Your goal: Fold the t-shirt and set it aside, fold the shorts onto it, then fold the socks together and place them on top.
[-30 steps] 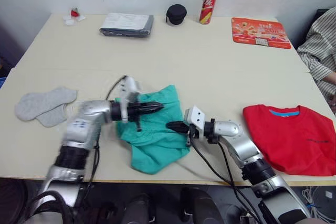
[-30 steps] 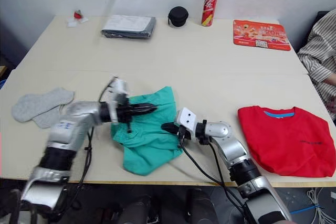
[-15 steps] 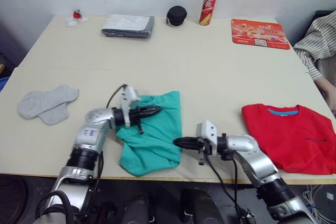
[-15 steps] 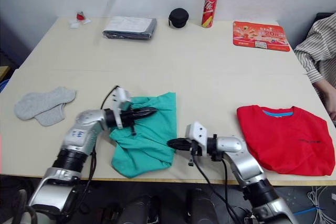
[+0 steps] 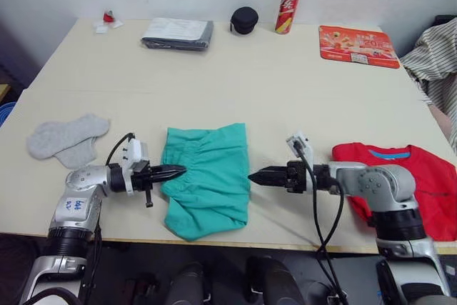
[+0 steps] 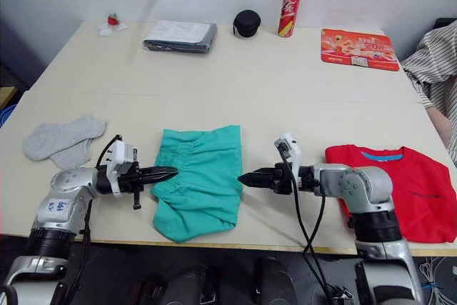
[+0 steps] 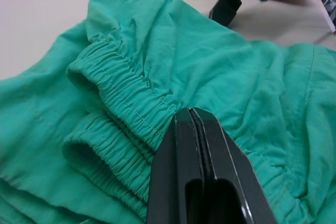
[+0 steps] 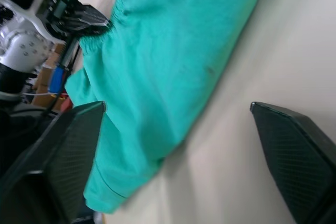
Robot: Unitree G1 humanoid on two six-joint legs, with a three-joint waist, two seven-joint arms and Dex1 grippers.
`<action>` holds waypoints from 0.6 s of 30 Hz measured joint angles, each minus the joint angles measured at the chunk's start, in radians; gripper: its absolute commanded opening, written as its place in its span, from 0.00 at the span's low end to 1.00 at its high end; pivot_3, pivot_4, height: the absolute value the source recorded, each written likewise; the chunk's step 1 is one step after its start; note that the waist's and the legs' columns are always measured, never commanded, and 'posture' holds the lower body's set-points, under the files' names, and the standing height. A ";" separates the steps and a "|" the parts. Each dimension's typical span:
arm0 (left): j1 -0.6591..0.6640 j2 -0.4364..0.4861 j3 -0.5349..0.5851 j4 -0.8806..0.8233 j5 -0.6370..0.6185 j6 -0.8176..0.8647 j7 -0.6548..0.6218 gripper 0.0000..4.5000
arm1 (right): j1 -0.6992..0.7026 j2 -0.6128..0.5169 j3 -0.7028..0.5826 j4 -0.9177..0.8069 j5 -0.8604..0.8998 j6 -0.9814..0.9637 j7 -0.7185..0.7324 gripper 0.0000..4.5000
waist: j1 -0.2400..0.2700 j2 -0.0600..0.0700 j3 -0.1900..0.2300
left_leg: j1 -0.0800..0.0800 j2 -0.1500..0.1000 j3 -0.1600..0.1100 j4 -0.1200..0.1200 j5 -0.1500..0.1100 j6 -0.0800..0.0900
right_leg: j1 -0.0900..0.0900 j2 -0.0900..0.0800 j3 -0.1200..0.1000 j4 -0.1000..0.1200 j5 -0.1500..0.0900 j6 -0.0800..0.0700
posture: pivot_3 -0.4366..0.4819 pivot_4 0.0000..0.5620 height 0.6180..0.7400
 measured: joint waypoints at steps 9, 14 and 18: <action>0.015 -0.012 -0.002 0.001 0.021 -0.062 0.011 0.00 | -0.047 0.265 -0.056 0.090 -0.032 0.016 -0.189 0.54 | -0.009 -0.001 0.000 | 0.000 0.000 0.001 -0.001 0.001 0.000 | 0.000 0.001 0.000 0.002 0.000 0.000 | 0.48 0.27 1.00; 0.020 -0.015 -0.001 0.001 0.009 -0.054 0.014 0.00 | -0.046 0.313 -0.103 0.098 -0.027 0.013 -0.233 0.16 | -0.009 0.000 0.000 | 0.000 0.000 0.001 -0.001 0.001 0.000 | 0.000 0.001 0.000 0.002 0.000 0.000 | 0.48 0.27 1.00; 0.033 -0.015 -0.001 -0.035 -0.006 -0.039 0.005 0.00 | -0.018 0.227 -0.098 0.002 -0.015 0.005 -0.204 0.01 | -0.003 0.000 0.000 | -0.001 -0.001 0.001 -0.001 0.001 0.001 | 0.000 0.001 0.000 0.001 0.000 0.001 | 0.48 0.27 1.00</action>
